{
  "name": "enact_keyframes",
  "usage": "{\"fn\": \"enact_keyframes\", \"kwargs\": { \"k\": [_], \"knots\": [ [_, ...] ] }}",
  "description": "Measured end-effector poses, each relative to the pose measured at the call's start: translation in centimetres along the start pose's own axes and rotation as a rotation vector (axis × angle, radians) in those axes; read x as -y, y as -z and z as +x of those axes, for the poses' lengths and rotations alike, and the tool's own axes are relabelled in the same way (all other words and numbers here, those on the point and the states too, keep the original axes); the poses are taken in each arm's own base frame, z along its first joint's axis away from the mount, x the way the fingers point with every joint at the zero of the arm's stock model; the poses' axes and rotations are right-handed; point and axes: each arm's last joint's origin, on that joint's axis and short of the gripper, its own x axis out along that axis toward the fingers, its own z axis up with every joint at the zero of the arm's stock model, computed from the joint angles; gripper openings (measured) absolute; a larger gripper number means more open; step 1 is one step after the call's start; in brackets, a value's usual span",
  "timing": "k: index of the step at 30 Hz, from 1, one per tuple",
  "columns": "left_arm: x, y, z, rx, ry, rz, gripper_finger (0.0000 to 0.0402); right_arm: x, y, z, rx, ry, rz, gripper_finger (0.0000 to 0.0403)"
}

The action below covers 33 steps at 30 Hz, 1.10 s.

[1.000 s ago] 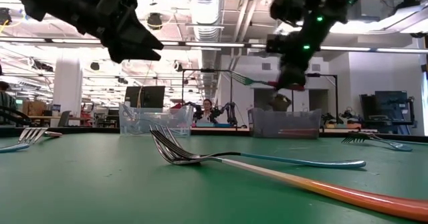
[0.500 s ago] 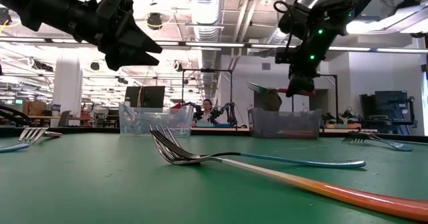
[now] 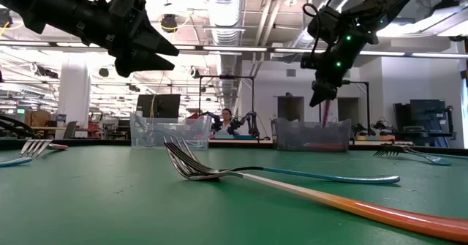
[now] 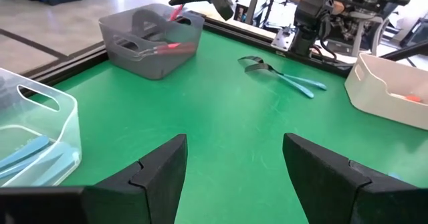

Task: Sort silverware by color (type)
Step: Put the pink fork into the black bin

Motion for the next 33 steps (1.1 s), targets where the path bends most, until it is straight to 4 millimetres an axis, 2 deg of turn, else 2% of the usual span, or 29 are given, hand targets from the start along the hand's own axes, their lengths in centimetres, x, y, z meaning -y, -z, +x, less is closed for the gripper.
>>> {"fn": "enact_keyframes", "kwargs": {
  "k": [7, 12, 17, 22, 25, 28, 33],
  "knots": [
    [0.0, 0.0, 0.0, 0.006, -0.016, -0.027, 0.0233, 0.1, 0.1, 0.1, 0.020, -0.066, 0.157, 0.0161],
    [0.0, 0.0, 0.0, 0.007, -0.017, -0.066, 0.0233, -1.0, -0.5, -0.6, 0.063, -0.165, 0.267, 0.0171],
    [0.6, 0.2, -0.3, 0.003, 0.016, -0.090, 0.0233, -2.2, -1.8, -3.2, 0.171, -0.267, 0.293, 0.0166],
    [2.1, 0.6, -1.0, 0.015, 0.030, -0.092, 0.0233, -3.1, -2.8, -7.5, 0.308, -0.334, 0.306, 0.0160],
    [3.1, 1.0, -1.7, 0.031, 0.024, -0.088, 0.0233, -4.0, -2.7, -9.9, 0.410, -0.395, 0.365, 0.0156],
    [4.2, 1.5, -2.6, 0.045, 0.020, -0.068, 0.0233, -6.1, -2.1, -11.6, 0.524, -0.492, 0.412, 0.0153],
    [5.1, 2.5, -3.7, 0.038, -0.012, -0.044, 0.0233, -10.3, -0.7, -13.3, 0.711, -0.649, 0.431, 0.0147]
  ]
}}
